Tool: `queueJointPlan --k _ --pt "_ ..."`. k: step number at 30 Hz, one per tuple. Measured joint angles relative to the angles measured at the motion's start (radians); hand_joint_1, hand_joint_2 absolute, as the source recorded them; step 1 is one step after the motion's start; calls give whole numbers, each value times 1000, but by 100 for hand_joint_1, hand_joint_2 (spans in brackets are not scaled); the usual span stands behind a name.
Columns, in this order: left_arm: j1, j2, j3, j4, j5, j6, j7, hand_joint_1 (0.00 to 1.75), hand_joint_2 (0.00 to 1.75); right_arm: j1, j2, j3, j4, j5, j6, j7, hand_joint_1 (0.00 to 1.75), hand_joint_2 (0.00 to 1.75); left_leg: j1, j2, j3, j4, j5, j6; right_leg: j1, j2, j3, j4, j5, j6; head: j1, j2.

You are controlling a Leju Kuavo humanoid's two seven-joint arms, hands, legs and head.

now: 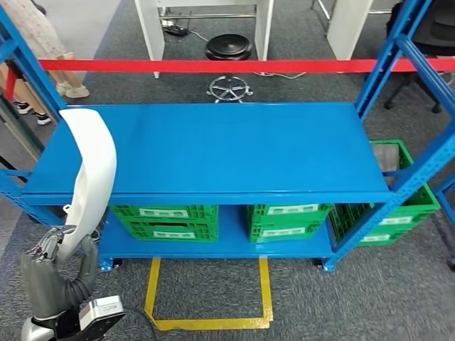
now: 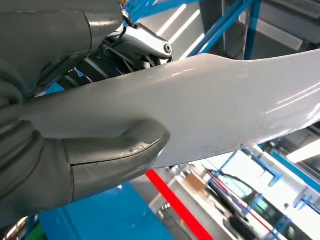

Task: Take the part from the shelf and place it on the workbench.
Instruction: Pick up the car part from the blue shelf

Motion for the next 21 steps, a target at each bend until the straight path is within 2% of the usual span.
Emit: queueJointPlan --k 1,2,3,4,5,6,7,8,9,10,11,12,13,14,15,16,17,18,19,20,21 --pt "0 -3 2 2 6 0 -2 175 175 0 0 -3 -1 -3 -1 1 0 0 1 10 -16 5 8 -2 -1 -4 19 0 26 4 0 0" --pt "0 -7 3 3 11 0 -4 175 175 0 0 -5 -1 -6 -3 3 0 0 2 20 -31 13 15 -5 -1 -13 55 -35 60 8 0 0" --pt "0 -10 4 4 14 0 -6 175 175 0 0 -6 -2 -8 -4 4 0 0 2 28 -44 23 19 -9 -2 -32 104 -96 79 12 0 0" --pt "0 -12 5 5 16 0 -6 175 175 -2 0 -8 -3 -9 -5 4 0 0 2 37 -56 36 22 -14 0 -56 156 -168 82 13 2 0" --pt "1 -14 6 5 17 0 -7 175 175 -3 0 -8 -4 -9 -6 4 0 0 0 45 -64 48 25 -19 2 -74 192 -227 70 9 2 0" --pt "1 -14 7 5 18 1 -8 175 175 -5 0 -8 -6 -9 -6 4 0 0 -2 54 -69 57 28 -23 5 -84 211 -264 54 2 3 0" --pt "1 -15 7 5 18 1 -8 175 175 -6 0 -8 -6 -10 -6 4 0 0 -2 65 -71 61 33 -28 9 -81 215 -278 48 -8 2 0" --pt "1 -16 7 5 18 1 -9 175 175 -5 1 -8 -7 -10 -6 5 0 0 -1 74 -72 63 37 -32 8 -71 204 -278 50 -19 2 0" --pt "1 -17 7 6 18 1 -9 175 175 -3 1 -10 -7 -11 -7 6 0 0 2 69 -75 67 32 -39 8 -62 196 -277 58 -28 2 0" --pt "1 -18 7 6 18 1 -10 175 175 -1 1 -11 -7 -13 -9 8 0 0 6 50 -79 82 6 -46 8 -53 185 -277 68 -36 1 0" --pt "2 -18 7 6 18 1 -9 175 175 0 1 -13 -7 -15 -10 10 0 0 10 24 -87 115 -37 -52 7 -45 171 -277 80 -44 1 0" --pt "3 -18 7 7 18 1 -8 175 175 -1 2 -14 -7 -17 -12 13 0 0 13 -5 -97 165 -93 -58 8 -35 159 -277 93 -48 0 0" --pt "4 -18 7 9 18 1 -6 175 175 -2 2 -15 -6 -18 -13 14 0 0 14 -24 -105 224 -146 -60 9 -24 146 -276 106 -52 0 0" --pt "3 -18 7 11 18 1 -5 175 175 -2 2 -15 -6 -19 -14 15 0 0 13 -32 -108 279 -179 -60 11 -12 132 -275 119 -54 -1 0" --pt "3 -18 7 14 18 1 -4 175 175 -2 2 -15 -6 -19 -15 16 0 0 13 -36 -103 313 -186 -57 14 1 117 -274 132 -55 -1 0" --pt "2 -18 6 18 18 1 -4 175 175 -2 2 -15 -6 -20 -16 16 0 0 11 -38 -85 317 -171 -50 17 13 101 -273 145 -55 -1 0" --pt "1 -18 6 21 18 1 -3 175 175 -2 2 -16 -6 -20 -17 17 0 0 8 -42 -54 289 -142 -40 22 26 85 -272 158 -55 -1 0" --pt "1 -18 6 23 18 1 -2 175 175 -2 2 -16 -6 -20 -18 17 0 0 3 -54 -10 232 -113 -25 25 38 72 -271 170 -55 -1 0" --pt "-1 -18 5 25 19 1 -1 175 175 -2 5 -16 -6 -20 -19 17 0 0 -3 -78 38 159 -99 -4 26 49 61 -271 181 -54 1 0" --pt "-2 -18 4 25 19 1 3 175 175 -3 7 -16 -6 -21 -21 17 0 0 -8 -100 82 86 -98 11 26 60 53 -272 194 -52 0 0" --pt "-3 -18 2 26 21 1 7 175 175 -3 10 -16 -5 -22 -22 17 0 0 -13 -119 112 31 -103 21 23 71 47 -275 206 -49 0 0"
